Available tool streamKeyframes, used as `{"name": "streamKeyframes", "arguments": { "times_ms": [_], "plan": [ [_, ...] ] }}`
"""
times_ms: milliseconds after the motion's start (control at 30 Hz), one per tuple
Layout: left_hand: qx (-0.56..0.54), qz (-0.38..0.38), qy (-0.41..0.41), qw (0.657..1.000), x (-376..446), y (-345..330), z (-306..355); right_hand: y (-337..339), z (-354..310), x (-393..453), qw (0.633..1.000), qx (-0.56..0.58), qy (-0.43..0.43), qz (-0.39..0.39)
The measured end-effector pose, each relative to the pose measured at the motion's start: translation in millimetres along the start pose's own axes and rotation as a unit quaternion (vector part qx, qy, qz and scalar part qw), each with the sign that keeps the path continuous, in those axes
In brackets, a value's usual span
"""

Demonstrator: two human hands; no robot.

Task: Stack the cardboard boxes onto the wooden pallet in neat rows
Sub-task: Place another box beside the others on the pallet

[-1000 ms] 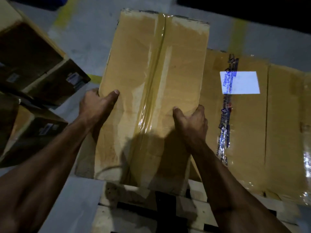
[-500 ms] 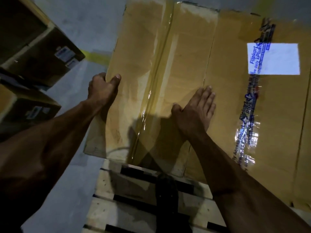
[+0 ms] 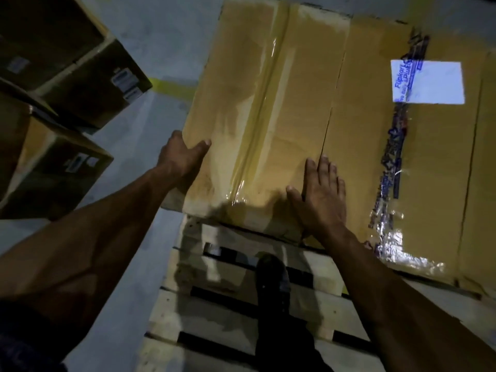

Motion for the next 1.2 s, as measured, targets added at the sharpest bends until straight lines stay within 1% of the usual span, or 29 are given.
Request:
{"name": "streamKeyframes", "arguments": {
  "times_ms": [67, 200, 367, 500, 867, 1033, 1200],
  "plan": [
    [-0.021, -0.002, 0.008, 1.000, -19.6, 1.5, -21.7, -8.2, 5.2, -19.8, 1.000, -0.019, 0.001, -0.006],
    [-0.108, -0.023, 0.033, 0.993, -48.2, 3.4, -56.8, -21.4, 9.7, -49.9, 0.999, -0.032, 0.002, -0.021],
    [-0.190, -0.049, 0.020, 0.980, -62.5, 1.5, -70.7, -26.1, 9.2, -67.1, 0.998, -0.059, 0.014, -0.033],
    [-0.230, -0.062, 0.012, 0.971, -60.4, -0.7, -73.4, -29.0, 11.9, -66.2, 0.997, -0.068, 0.021, -0.017],
    [-0.230, -0.068, 0.001, 0.971, -58.8, -2.1, -70.8, -28.8, 8.8, -65.6, 0.995, -0.092, 0.024, -0.012],
    [-0.233, -0.064, 0.003, 0.970, -59.1, -2.5, -69.9, -31.4, 9.1, -66.5, 0.994, -0.104, 0.030, -0.003],
    [-0.225, -0.071, 0.013, 0.972, -58.9, -0.7, -71.0, -29.8, 7.8, -69.1, 0.993, -0.111, 0.030, -0.011]
  ]
}}
Point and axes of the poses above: each hand's wrist, its own x-axis towards the middle knuckle, its own y-axis out of the back of the hand, z = x × y, the point moved 3 cm from there along x, towards the middle knuckle, and after that the axes turned 7 degrees about -y, right-handed, at the moved point
